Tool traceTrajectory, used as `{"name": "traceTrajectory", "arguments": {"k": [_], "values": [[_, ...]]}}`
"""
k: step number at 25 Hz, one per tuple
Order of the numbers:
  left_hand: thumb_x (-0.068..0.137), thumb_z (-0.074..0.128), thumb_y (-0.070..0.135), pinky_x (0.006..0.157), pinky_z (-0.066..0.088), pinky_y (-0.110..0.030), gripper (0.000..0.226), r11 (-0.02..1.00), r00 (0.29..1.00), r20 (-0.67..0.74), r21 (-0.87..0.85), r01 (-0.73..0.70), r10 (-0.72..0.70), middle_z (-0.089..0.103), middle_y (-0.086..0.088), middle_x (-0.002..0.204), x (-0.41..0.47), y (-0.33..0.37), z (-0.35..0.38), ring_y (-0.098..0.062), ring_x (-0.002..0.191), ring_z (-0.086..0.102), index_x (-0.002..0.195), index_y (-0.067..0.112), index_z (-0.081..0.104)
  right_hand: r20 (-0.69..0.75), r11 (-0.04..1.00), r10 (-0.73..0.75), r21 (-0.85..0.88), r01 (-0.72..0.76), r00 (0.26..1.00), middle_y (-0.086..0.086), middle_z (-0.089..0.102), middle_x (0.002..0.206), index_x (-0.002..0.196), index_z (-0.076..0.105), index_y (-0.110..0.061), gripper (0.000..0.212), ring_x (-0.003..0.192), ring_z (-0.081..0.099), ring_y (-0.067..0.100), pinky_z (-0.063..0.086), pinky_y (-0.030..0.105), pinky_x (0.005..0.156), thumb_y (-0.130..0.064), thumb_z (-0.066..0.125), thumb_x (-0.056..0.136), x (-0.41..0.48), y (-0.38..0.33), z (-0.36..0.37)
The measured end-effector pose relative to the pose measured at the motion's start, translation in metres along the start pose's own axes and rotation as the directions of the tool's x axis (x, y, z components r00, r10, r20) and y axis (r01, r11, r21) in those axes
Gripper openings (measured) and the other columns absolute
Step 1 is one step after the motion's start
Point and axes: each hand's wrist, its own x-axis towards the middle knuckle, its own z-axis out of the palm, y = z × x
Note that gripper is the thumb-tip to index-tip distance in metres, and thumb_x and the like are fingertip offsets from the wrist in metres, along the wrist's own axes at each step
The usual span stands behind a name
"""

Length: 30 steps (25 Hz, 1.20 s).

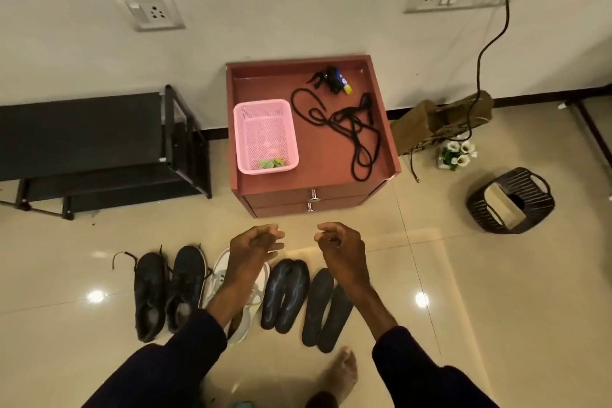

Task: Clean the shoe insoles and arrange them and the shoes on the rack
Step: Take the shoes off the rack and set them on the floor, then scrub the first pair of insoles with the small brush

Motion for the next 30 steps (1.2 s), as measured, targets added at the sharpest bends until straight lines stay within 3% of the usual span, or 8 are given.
{"name": "traceTrajectory", "arguments": {"k": [4, 7, 12, 17, 21, 25, 28, 30], "values": [[0.093, 0.072, 0.026, 0.090, 0.058, -0.039, 0.022, 0.998, 0.998, 0.015, 0.025, -0.064, 0.063, 0.079, -0.005, 0.104, 0.017, 0.041, -0.027, -0.028, 0.098, 0.075, 0.112, 0.014, 0.071, -0.045, 0.993, -0.072, -0.096, 0.068, 0.996, -0.005, 0.073, 0.087, 0.101, 0.073, -0.017, 0.014, 0.077, 0.066, 0.002, 0.048, 0.013, 0.068, -0.015, 0.068, 0.089, 0.025, -0.044, 0.015], [0.094, 0.071, 0.027, 0.087, 0.059, -0.036, 0.017, 0.995, 0.996, 0.003, 0.040, -0.090, 0.090, 0.079, 0.000, 0.101, 0.039, 0.048, -0.053, -0.024, 0.093, 0.076, 0.109, 0.019, 0.071, -0.020, 0.943, -0.218, -0.262, 0.205, 0.976, -0.001, 0.072, 0.090, 0.100, 0.073, -0.010, 0.014, 0.080, 0.066, 0.009, 0.043, 0.003, 0.065, -0.010, 0.064, 0.089, 0.071, -0.072, 0.048], [0.097, 0.066, 0.019, 0.081, 0.059, -0.031, 0.023, 0.999, 0.998, -0.016, -0.001, -0.053, 0.053, 0.078, -0.008, 0.107, 0.066, 0.003, -0.097, -0.026, 0.094, 0.075, 0.118, 0.009, 0.070, 0.139, 0.689, -0.448, -0.575, 0.441, 0.883, 0.010, 0.072, 0.108, 0.107, 0.071, -0.009, 0.029, 0.098, 0.066, 0.029, 0.058, 0.040, 0.079, 0.000, 0.053, 0.086, 0.165, -0.091, 0.112], [0.095, 0.070, 0.016, 0.080, 0.060, -0.029, 0.018, 0.998, 0.998, -0.044, -0.045, 0.031, -0.033, 0.080, -0.005, 0.100, 0.061, -0.039, -0.120, -0.022, 0.090, 0.076, 0.112, 0.012, 0.072, 0.368, 0.469, -0.326, -0.737, 0.487, 0.871, 0.015, 0.067, 0.107, 0.104, 0.065, -0.007, 0.025, 0.103, 0.061, 0.034, 0.054, 0.041, 0.079, -0.030, 0.067, 0.092, 0.206, -0.085, 0.146], [0.096, 0.070, 0.016, 0.087, 0.059, -0.035, 0.015, 0.999, 0.999, -0.033, -0.021, 0.040, -0.041, 0.079, -0.005, 0.103, 0.058, -0.052, -0.140, -0.024, 0.093, 0.077, 0.111, 0.013, 0.073, 0.354, 0.480, -0.218, -0.772, 0.416, 0.909, 0.016, 0.061, 0.112, 0.106, 0.058, -0.005, 0.042, 0.101, 0.060, 0.035, 0.049, 0.038, 0.080, -0.035, 0.077, 0.084, 0.222, -0.097, 0.169], [0.094, 0.073, 0.014, 0.087, 0.059, -0.037, 0.012, 0.998, 0.996, -0.054, -0.003, 0.064, -0.064, 0.079, -0.005, 0.101, 0.062, -0.063, -0.149, -0.025, 0.091, 0.077, 0.106, 0.012, 0.075, 0.319, 0.354, -0.232, -0.852, 0.386, 0.919, 0.022, 0.056, 0.121, 0.120, 0.051, 0.000, 0.042, 0.107, 0.059, 0.042, 0.051, 0.045, 0.084, -0.019, 0.071, 0.088, 0.224, -0.101, 0.181], [0.096, 0.070, 0.012, 0.084, 0.059, -0.032, 0.010, 0.998, 0.998, -0.023, 0.007, 0.066, -0.065, 0.080, -0.002, 0.098, 0.058, -0.069, -0.151, -0.022, 0.089, 0.077, 0.105, 0.013, 0.073, 0.273, 0.378, -0.347, -0.835, 0.400, 0.897, 0.020, 0.061, 0.114, 0.112, 0.057, -0.002, 0.035, 0.101, 0.062, 0.040, 0.051, 0.045, 0.081, -0.026, 0.071, 0.090, 0.212, -0.095, 0.181], [0.096, 0.069, 0.011, 0.083, 0.058, -0.032, 0.013, 0.998, 0.998, 0.005, 0.006, 0.058, -0.058, 0.080, -0.004, 0.100, 0.054, -0.068, -0.150, -0.023, 0.091, 0.076, 0.108, 0.012, 0.072, 0.180, 0.478, -0.500, -0.758, 0.444, 0.847, 0.012, 0.065, 0.103, 0.100, 0.065, -0.008, 0.027, 0.094, 0.063, 0.029, 0.049, 0.038, 0.071, -0.033, 0.066, 0.094, 0.195, -0.091, 0.173]]}}
